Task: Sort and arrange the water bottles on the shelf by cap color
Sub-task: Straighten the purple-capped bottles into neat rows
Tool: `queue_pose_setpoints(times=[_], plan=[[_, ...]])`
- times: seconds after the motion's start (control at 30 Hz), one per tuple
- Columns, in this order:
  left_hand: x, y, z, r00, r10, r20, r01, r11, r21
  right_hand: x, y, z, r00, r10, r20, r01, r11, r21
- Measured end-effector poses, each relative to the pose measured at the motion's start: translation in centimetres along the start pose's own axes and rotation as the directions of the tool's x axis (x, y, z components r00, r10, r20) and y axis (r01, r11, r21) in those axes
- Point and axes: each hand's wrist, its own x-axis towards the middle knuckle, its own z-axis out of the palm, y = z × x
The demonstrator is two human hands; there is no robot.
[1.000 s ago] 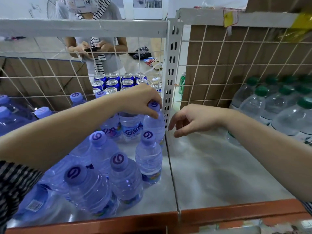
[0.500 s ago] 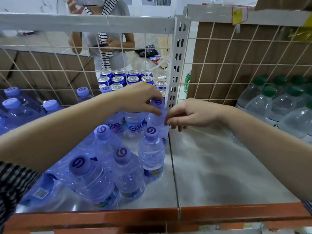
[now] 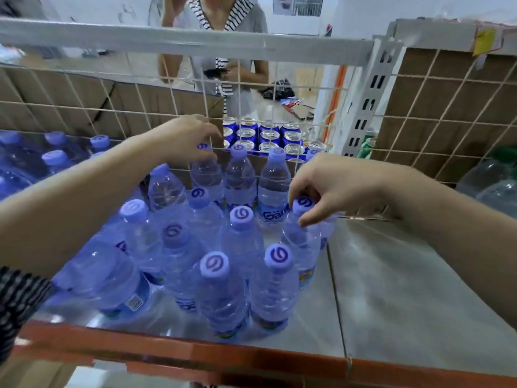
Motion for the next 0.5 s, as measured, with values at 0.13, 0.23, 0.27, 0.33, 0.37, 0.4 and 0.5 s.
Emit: queue_pose_setpoints(times=[0.13, 0.23, 0.27, 0.33, 0.37, 0.4, 0.5], plan=[[0.7, -2.0, 1.4, 0.995, -0.040, 0.092, 0.035, 0.998, 0.057, 2.1, 0.7, -0.9, 0.992, 0.118, -0.037, -0.116, 0.992, 0.042], [1.5, -2.4, 1.9, 0.995, -0.002, 0.102, -0.006, 0.997, 0.077, 3.4, 1.3, -1.1, 0.983, 0.173, -0.058, -0.171, 0.984, 0.039], [1.7, -2.5, 1.9, 0.996, 0.015, 0.090, -0.023, 0.996, 0.083, 3.8, 1.4, -1.1, 0.980, 0.190, -0.068, -0.188, 0.982, 0.028], [1.6, -2.9, 2.0, 0.996, 0.057, 0.062, -0.062, 0.995, 0.083, 4.3, 1.6, -1.1, 0.973, 0.217, -0.080, -0.216, 0.976, 0.018], [1.5, -3.1, 2.1, 0.996, 0.079, 0.050, -0.082, 0.994, 0.077, 4.4, 1.6, -1.1, 0.971, 0.226, -0.084, -0.225, 0.974, 0.020], [1.3, -3.3, 2.1, 0.995, 0.094, 0.040, -0.097, 0.993, 0.067, 4.5, 1.7, -1.1, 0.969, 0.233, -0.086, -0.231, 0.973, 0.026], [0.9, -3.3, 2.2, 0.993, 0.117, 0.015, -0.118, 0.992, 0.033, 4.8, 1.6, -1.0, 0.967, 0.244, -0.078, -0.244, 0.970, 0.015]])
